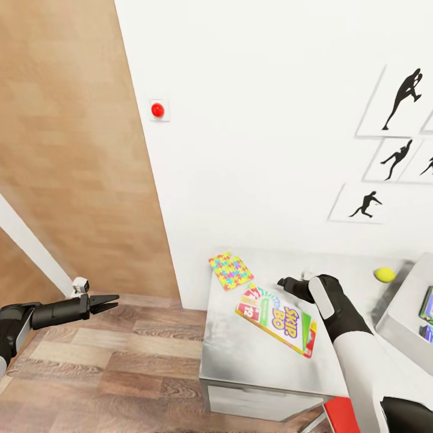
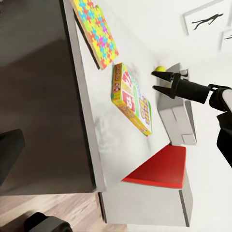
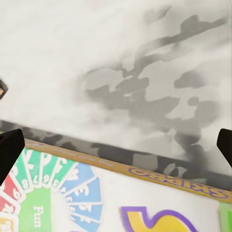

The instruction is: Put all the toys in the child's room - the three board games (two on the bed and one on the table), the two jigsaw puzzles on the table, and the tennis ball on the table - inside the toy box on the table in the child's room.

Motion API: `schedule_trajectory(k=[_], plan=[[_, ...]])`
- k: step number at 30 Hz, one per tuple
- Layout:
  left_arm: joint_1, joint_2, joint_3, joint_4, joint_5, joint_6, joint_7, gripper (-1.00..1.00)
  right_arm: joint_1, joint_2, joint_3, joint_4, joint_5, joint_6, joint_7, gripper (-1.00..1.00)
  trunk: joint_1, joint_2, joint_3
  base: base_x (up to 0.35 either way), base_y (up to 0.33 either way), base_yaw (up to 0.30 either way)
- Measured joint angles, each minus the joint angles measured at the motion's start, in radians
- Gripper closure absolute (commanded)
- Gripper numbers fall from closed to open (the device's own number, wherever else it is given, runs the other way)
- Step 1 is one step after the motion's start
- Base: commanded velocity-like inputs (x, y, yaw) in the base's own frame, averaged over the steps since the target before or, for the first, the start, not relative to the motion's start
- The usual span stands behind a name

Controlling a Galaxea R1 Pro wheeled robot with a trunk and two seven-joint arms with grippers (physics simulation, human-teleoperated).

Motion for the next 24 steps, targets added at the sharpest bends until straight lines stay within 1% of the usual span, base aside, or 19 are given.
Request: schedule_trajectory(k=[24], plan=[[0.0,0.0,0.0,0.0,0.0,-0.001,0.0,-1.0,-0.001,0.0,-0.003,0.0,-0.005,-0.007,-0.006,-1.0,0.0,0.0,-0.039,0.0,0.0,0.0]])
